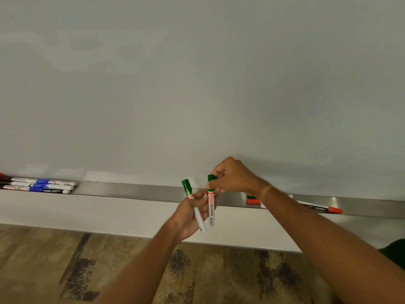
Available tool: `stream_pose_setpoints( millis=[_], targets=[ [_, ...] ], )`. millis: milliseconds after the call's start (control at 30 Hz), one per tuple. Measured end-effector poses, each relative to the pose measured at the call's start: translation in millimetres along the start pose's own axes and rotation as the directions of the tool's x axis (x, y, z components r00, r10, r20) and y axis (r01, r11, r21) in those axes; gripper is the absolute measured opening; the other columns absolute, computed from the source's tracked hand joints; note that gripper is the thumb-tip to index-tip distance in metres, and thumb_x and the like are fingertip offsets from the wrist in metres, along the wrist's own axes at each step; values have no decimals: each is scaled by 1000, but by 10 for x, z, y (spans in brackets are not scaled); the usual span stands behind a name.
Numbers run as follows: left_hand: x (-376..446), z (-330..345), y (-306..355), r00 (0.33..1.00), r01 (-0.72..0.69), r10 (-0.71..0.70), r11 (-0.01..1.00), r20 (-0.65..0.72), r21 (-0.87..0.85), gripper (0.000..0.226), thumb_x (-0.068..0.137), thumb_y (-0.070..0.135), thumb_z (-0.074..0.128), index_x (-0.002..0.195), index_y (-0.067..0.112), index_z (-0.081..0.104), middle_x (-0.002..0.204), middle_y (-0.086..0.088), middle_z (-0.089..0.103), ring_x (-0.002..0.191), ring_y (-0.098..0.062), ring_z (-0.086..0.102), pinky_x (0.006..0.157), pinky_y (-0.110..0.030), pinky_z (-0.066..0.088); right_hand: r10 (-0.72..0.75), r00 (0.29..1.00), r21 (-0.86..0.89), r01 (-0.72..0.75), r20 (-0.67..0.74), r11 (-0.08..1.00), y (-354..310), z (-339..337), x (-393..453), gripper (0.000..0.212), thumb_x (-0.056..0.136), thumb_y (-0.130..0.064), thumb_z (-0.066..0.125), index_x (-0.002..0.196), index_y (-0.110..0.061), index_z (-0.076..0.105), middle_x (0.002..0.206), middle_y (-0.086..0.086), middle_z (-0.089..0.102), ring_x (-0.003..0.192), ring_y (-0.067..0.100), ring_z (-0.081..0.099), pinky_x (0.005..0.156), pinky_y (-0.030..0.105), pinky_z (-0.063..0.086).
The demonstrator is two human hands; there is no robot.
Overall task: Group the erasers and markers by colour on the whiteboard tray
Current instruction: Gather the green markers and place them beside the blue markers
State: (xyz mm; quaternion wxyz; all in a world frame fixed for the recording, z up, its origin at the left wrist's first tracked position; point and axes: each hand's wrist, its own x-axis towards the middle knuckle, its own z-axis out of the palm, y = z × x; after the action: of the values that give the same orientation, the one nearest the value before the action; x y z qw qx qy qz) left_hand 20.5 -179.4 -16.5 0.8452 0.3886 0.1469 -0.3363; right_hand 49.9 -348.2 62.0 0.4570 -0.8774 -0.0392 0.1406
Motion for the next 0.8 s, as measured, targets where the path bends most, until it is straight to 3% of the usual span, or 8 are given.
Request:
stream_pose_setpoints(
  millis=[67,267,400,533,800],
  targets=[
    [-26,35,-20,999,29,-29,1000,43,-4,47,85,3,60,131,-3,55,131,-22,60,122,-33,58,105,-42,46,38,999,17,-39,21,999,-34,53,6,13,76,-16,76,80,-4,73,71,14,73,65,23,71,69,30,60],
    [-75,80,-103,988,110,-112,994,106,31,49,84,2,60,132,-3,51,134,-25,56,125,-34,55,105,-44,45,178,980,141,-189,89,972,-37,151,27,28,80,-20,75,90,6,69,85,21,73,69,23,69,74,33,58],
    [-72,109,-146,984,122,-124,992,125,26,44,88,1,55,131,-3,53,134,-26,56,125,-36,55,106,-45,43,261,958,249,-284,123,926,-13,248,34,27,80,-18,76,90,6,69,79,16,74,66,20,71,71,33,60],
    [-78,105,-181,984,121,-126,992,124,46,43,88,3,54,130,-6,53,132,-28,57,123,-38,57,101,-46,49,329,936,341,-351,123,872,53,334,27,28,83,-21,73,90,5,69,83,18,74,72,25,72,79,41,60],
    [-38,105,-269,980,140,-145,989,133,53,31,83,-4,55,112,-3,68,126,-30,61,117,-41,60,97,-49,51,395,917,367,-388,61,845,79,446,-9,29,83,-29,68,90,-1,68,76,15,74,64,22,73,62,30,60]
  ],
)
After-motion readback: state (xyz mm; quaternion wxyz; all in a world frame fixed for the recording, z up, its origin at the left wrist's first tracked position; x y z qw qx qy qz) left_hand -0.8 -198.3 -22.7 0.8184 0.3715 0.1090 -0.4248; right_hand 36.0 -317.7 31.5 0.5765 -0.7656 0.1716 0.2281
